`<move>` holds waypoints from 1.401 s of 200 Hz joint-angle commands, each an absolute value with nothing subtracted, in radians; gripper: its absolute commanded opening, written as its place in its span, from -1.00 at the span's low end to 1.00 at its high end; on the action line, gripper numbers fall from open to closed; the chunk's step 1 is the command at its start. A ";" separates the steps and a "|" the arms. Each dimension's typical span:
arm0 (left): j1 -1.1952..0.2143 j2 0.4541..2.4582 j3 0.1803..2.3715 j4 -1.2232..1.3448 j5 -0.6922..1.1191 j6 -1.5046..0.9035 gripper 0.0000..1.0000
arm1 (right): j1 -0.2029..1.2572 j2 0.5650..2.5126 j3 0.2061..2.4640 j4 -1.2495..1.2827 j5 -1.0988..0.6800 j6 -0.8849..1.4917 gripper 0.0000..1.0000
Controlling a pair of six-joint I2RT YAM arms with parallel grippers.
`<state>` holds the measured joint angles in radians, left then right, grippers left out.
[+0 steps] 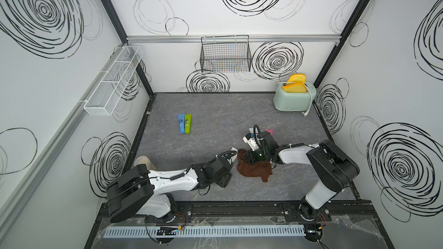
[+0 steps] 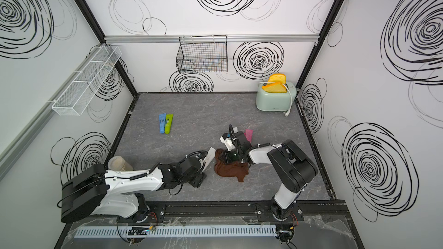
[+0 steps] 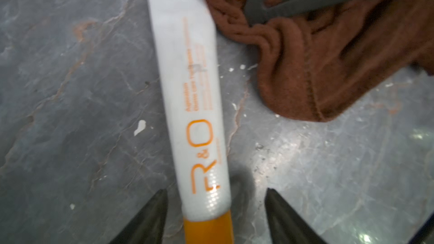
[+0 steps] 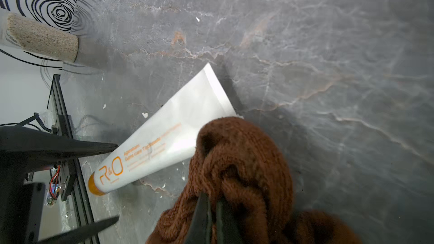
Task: Wipe the surface of the toothpaste tube
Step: Wipe the dirt from the toothpaste tube, then adjust the toothpaste at the center of the board.
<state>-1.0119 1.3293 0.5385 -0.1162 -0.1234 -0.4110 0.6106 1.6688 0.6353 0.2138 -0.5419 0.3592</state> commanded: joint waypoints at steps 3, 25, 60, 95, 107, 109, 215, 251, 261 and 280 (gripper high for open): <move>-0.986 1.219 0.608 -0.161 -0.042 -0.482 0.67 | 0.623 1.647 0.619 0.225 -0.558 0.367 -1.00; -0.837 1.159 0.627 -0.131 0.108 -0.481 0.61 | 0.622 1.628 0.612 0.224 -0.548 0.364 -1.00; -0.654 1.220 0.626 -0.105 0.274 -0.470 0.31 | 0.621 1.602 0.604 0.219 -0.533 0.358 -1.00; -0.599 1.310 0.623 -0.091 0.342 -0.477 0.20 | 0.622 1.581 0.603 0.210 -0.527 0.353 -1.00; -0.593 1.348 0.625 -0.082 0.361 -0.476 0.18 | 0.622 1.574 0.597 0.213 -0.532 0.354 -1.00; -0.592 1.356 0.626 -0.082 0.362 -0.476 0.18 | 0.623 1.574 0.597 0.213 -0.533 0.354 -1.00; -0.571 1.483 0.532 0.105 0.436 -0.520 -0.24 | 0.646 1.577 0.607 0.206 -0.540 0.353 -1.00; -0.574 1.486 0.535 0.116 0.453 -0.520 -0.35 | 0.651 1.583 0.612 0.200 -0.531 0.349 -1.00; -0.574 1.492 0.535 0.120 0.457 -0.520 -0.41 | 0.652 1.585 0.612 0.201 -0.531 0.348 -1.00; -0.575 1.502 0.537 0.129 0.461 -0.521 -0.44 | 0.653 1.588 0.614 0.199 -0.531 0.348 -1.00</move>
